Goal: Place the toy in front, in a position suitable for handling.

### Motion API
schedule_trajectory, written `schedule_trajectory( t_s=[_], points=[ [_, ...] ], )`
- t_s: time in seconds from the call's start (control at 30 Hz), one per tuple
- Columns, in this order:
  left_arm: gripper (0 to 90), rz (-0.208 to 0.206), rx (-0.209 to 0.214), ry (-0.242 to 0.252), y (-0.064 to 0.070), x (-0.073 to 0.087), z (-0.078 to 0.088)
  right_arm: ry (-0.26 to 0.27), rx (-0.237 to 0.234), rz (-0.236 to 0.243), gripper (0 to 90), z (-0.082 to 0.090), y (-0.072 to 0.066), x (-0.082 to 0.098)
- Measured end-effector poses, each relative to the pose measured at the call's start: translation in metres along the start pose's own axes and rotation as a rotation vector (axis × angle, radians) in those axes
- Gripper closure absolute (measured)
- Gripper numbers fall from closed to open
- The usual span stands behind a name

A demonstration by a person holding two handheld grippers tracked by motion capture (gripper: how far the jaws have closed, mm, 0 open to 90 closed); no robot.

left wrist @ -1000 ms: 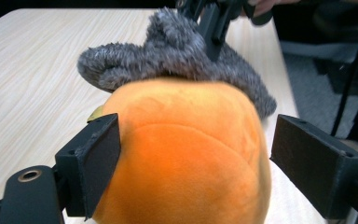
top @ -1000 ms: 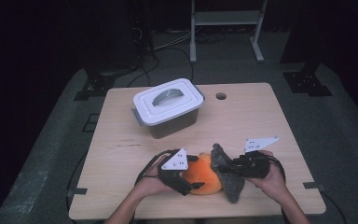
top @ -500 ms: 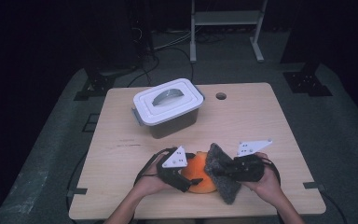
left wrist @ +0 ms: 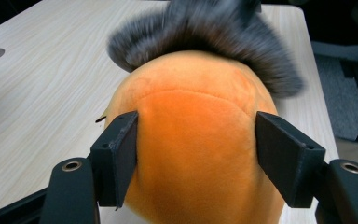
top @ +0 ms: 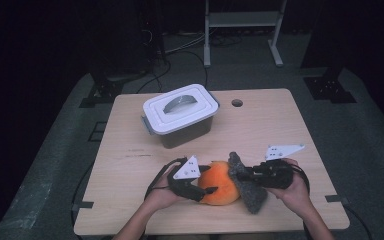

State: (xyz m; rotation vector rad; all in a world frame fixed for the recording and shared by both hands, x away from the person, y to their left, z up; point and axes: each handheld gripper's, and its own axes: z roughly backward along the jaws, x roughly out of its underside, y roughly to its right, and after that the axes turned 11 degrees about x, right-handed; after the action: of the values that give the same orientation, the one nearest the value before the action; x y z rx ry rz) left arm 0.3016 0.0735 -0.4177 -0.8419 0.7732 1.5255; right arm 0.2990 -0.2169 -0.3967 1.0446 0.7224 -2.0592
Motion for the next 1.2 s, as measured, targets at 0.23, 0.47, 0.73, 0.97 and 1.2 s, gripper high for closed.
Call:
schedule_trajectory(
  t_s=[0.23,0.47,0.73,0.97,1.2],
  points=[
    [15.5,-0.022,-0.003,0.002,0.001,-0.003,-0.001,-0.045,-0.014,0.062,73.3,-0.019,-0.012,0.002],
    [20.7,-0.033,0.005,0.001,0.001,-0.001,-0.001,-0.033,0.007,0.009,73.3,-0.008,0.008,0.010],
    [30.7,-0.021,-0.012,0.019,0.005,-0.006,-0.006,-0.005,0.017,0.021,73.4,0.007,0.001,-0.004],
    [26.0,-0.007,0.012,0.022,0.002,-0.004,-0.004,-0.046,0.011,0.093,73.4,-0.009,-0.011,-0.004],
    [33.9,-0.035,0.031,0.025,0.004,-0.006,-0.006,-0.031,0.045,0.048,73.4,0.005,0.005,0.000]
  ],
)
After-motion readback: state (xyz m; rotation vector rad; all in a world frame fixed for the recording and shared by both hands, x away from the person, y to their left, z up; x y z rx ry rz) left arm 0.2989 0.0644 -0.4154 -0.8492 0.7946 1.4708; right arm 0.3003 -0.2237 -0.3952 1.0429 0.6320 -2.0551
